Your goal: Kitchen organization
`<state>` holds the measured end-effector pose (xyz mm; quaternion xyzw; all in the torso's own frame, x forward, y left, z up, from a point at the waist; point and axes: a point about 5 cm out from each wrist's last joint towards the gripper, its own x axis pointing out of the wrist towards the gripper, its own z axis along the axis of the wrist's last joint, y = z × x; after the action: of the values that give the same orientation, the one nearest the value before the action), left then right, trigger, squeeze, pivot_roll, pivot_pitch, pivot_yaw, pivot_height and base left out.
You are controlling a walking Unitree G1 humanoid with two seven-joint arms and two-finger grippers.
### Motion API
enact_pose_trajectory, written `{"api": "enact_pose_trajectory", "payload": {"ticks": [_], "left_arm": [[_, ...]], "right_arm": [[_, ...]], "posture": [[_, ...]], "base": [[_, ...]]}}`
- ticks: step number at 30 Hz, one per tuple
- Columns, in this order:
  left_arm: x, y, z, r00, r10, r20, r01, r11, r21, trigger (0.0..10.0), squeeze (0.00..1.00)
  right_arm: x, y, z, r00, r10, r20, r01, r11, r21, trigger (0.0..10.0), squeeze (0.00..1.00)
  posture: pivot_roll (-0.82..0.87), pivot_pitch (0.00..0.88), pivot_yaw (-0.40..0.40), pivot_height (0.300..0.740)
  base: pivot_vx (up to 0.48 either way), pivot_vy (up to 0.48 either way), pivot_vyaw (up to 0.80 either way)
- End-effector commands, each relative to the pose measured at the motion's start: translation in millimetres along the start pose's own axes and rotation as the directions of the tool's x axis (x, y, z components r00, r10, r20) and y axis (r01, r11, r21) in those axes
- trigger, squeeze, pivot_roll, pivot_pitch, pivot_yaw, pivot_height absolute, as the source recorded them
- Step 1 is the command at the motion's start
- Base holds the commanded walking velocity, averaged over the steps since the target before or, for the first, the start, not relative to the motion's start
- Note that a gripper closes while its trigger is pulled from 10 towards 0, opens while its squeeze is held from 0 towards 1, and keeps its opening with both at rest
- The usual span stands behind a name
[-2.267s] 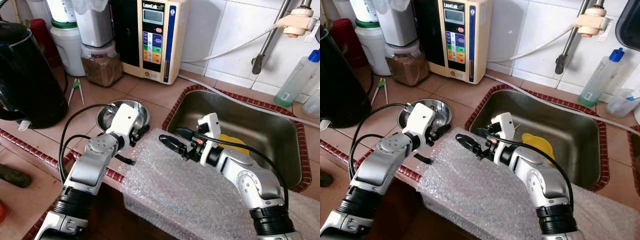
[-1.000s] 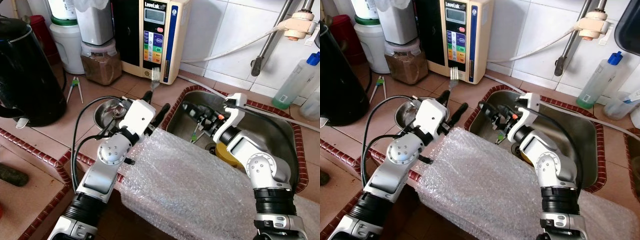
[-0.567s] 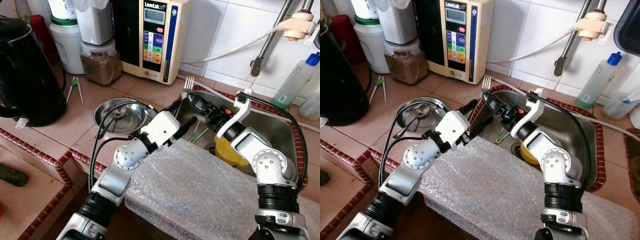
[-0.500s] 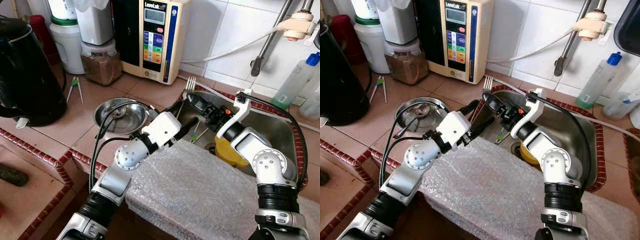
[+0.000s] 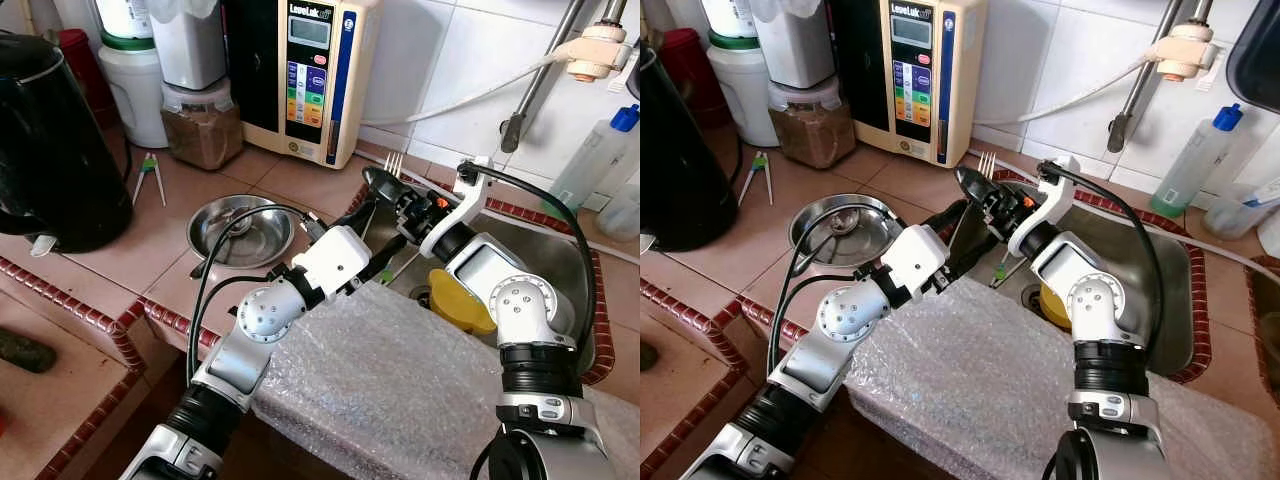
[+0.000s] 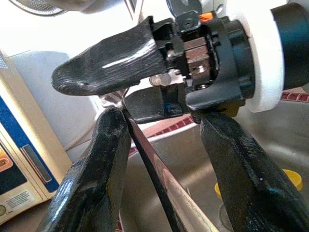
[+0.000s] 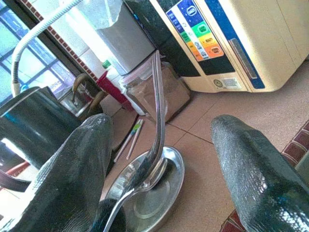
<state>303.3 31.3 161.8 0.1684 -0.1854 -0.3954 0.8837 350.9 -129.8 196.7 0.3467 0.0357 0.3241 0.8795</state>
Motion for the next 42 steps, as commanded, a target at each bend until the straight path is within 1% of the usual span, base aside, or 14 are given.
{"api": "enact_pose_trajectory", "payload": {"ticks": [1, 9, 22, 32, 42], "left_arm": [[4.6, -2.6, 3.9, 1.0, -0.022, 0.019, 0.021, 1.0, 0.015, 0.0, 0.0], [6.7, -3.1, 3.7, 1.0, -0.021, 0.023, 0.021, 1.0, 0.017, 0.0, 0.0], [6.9, -2.1, 1.2, 1.0, -0.018, 0.013, 0.017, 0.999, 0.029, 0.0, 0.0], [7.8, -2.1, 1.1, 1.0, -0.02, 0.016, 0.019, 0.999, 0.04, 0.0, 0.0], [6.7, 3.6, -2.0, 1.0, 0.004, 0.005, -0.004, 0.999, 0.047, 0.0, 0.0]], "right_arm": [[2.0, -0.6, 3.6, 1.0, -0.016, -0.002, 0.016, 1.0, -0.01, 0.0, 0.0], [0.2, -5.8, 5.1, 0.999, -0.051, -0.002, 0.051, 0.999, -0.017, 0.0, 0.0], [-0.7, -9.6, 5.5, 0.997, -0.075, -0.001, 0.075, 0.997, -0.024, 0.0, 0.0], [-2.2, -13.7, 8.2, 0.994, -0.106, 0.023, 0.106, 0.994, -0.034, 0.0, 0.0], [-6.1, -21.8, 11.3, 0.987, -0.158, 0.042, 0.16, 0.986, -0.044, 0.0, 0.0]], "posture": [[-0.05, 0.0, -0.094, 0.74], [-0.06, 0.0, -0.095, 0.74], [-0.06, 0.0, -0.095, 0.74], [-0.06, 0.0, -0.096, 0.74], [-0.07, 0.0, -0.094, 0.74]], "base": [[0.0, 0.0, 0.0], [0.0, 0.0, 0.0], [0.0, 0.0, 0.0], [0.0, 0.0, 0.0], [0.0, 0.0, 0.0]]}}
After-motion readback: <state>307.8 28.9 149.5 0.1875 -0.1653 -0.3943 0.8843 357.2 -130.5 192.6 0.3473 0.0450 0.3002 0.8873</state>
